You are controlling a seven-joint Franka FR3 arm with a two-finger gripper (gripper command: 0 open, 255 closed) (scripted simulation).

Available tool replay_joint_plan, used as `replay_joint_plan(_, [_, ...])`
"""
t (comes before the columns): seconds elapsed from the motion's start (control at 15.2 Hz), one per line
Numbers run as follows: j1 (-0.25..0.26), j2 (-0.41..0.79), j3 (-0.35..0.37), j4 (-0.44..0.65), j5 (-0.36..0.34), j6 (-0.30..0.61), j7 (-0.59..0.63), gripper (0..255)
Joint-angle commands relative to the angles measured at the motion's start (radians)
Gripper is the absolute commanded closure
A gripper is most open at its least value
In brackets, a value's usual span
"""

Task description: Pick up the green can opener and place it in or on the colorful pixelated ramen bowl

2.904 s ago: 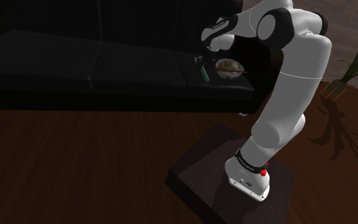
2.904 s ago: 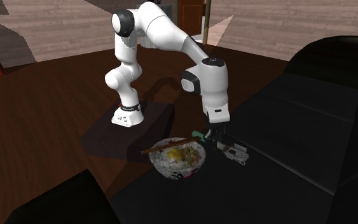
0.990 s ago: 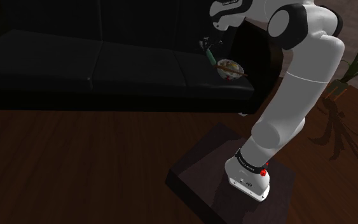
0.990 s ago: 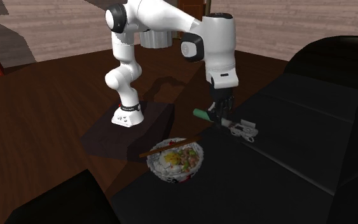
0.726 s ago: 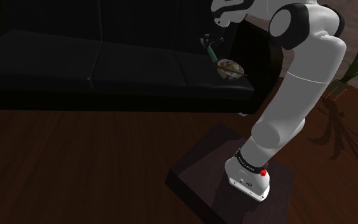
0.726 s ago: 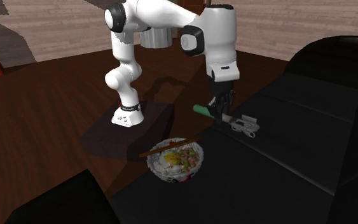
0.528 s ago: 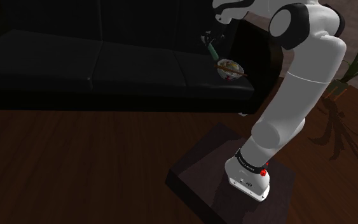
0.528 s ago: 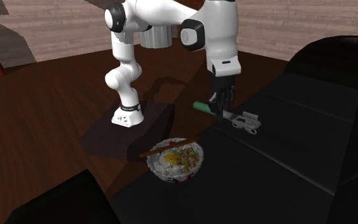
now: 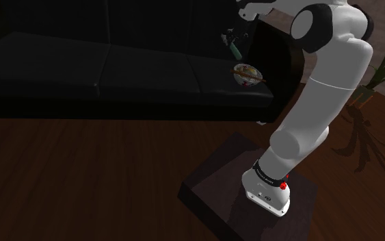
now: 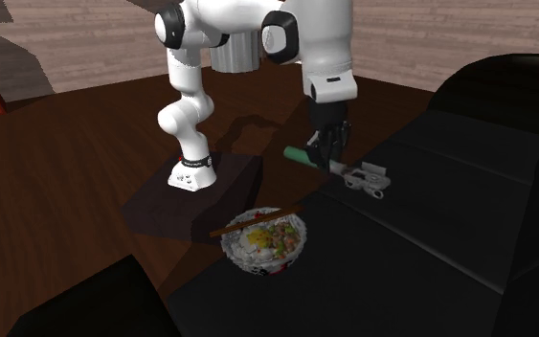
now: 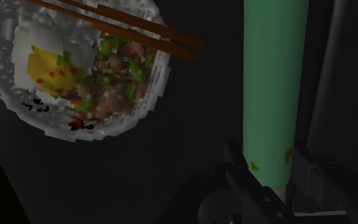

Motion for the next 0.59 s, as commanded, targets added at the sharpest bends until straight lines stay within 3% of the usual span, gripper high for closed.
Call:
replay_joint_plan(0.0, [-0.023,-0.007,-0.014,-0.002,0.007,-0.006,-0.04,255])
replay_joint_plan(0.53, [-0.147,0.03,-0.082,0.052,0.066,-0.047,-0.235,255])
